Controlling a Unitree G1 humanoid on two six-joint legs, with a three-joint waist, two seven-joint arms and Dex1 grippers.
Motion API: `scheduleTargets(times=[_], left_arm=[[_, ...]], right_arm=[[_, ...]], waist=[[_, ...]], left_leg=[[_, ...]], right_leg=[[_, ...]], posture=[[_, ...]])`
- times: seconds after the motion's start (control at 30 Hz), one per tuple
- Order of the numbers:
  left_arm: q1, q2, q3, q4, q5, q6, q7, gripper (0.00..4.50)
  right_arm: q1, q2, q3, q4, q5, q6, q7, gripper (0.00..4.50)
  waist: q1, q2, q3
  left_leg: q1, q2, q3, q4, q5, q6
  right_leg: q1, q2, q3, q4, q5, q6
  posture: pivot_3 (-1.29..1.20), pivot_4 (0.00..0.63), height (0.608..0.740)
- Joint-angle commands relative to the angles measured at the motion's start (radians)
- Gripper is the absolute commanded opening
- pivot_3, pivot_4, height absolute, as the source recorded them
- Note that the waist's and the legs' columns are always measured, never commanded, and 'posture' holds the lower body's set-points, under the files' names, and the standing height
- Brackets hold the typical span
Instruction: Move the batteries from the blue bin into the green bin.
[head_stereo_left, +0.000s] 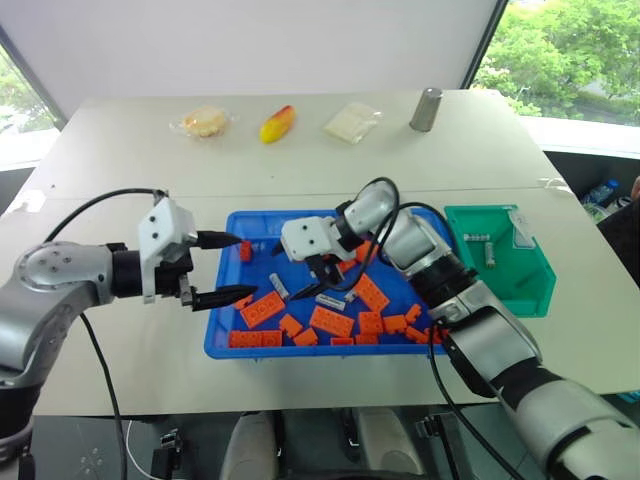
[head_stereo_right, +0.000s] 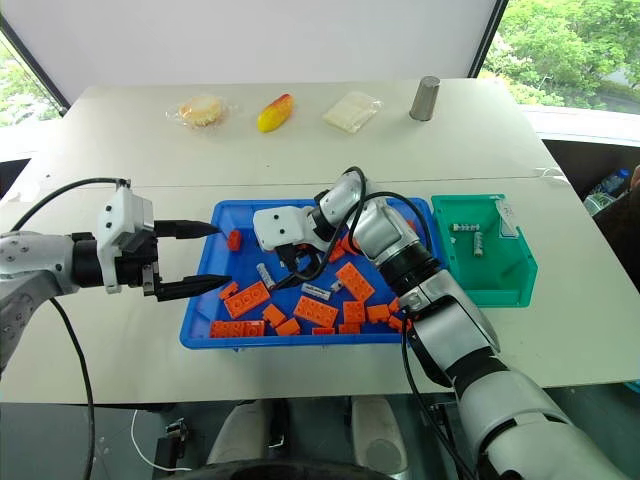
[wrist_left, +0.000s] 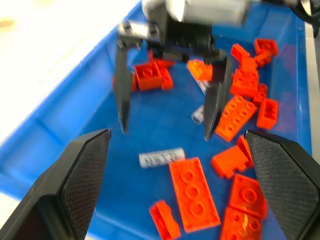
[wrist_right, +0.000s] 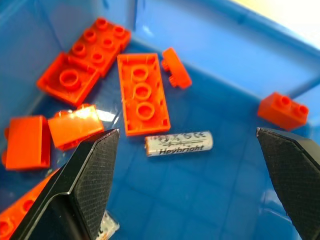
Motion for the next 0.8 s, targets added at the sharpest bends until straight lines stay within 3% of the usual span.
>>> scheduleTargets(times=[0.03,0.4,0.8], left_arm=[[-0.021,0.004,-0.010,0.006,-0.002,-0.011,-0.020,4.50],[0.078,0.070,0.089,-0.034,-0.032,0.021,-0.054,4.50],[0.161,0.062,0.156,-0.100,-0.056,0.038,-0.001,4.50]], right_arm=[[-0.055,0.043,0.026,0.113,0.014,-0.098,0.000,4.48],[-0.170,0.129,0.049,0.527,-0.030,-0.403,-0.037,4.48],[-0.258,0.129,0.049,0.740,-0.093,-0.549,-0.059,4.48]], waist=[[-0.001,0.000,0.000],[0.001,-0.001,0.000],[0.001,-0.001,0.000]], left_leg=[[0.000,0.000,0.000,0.000,0.000,0.000],[0.000,0.000,0.000,0.000,0.000,0.000],[0.000,0.001,-0.001,0.000,0.000,0.000]], right_leg=[[0.000,0.000,0.000,0.000,0.000,0.000],[0.000,-0.001,0.000,0.000,-0.001,-0.002],[0.000,-0.001,0.000,0.000,-0.001,-0.002]], posture=[[0.00,0.150,0.740],[0.00,0.150,0.740],[0.00,0.150,0.740]])
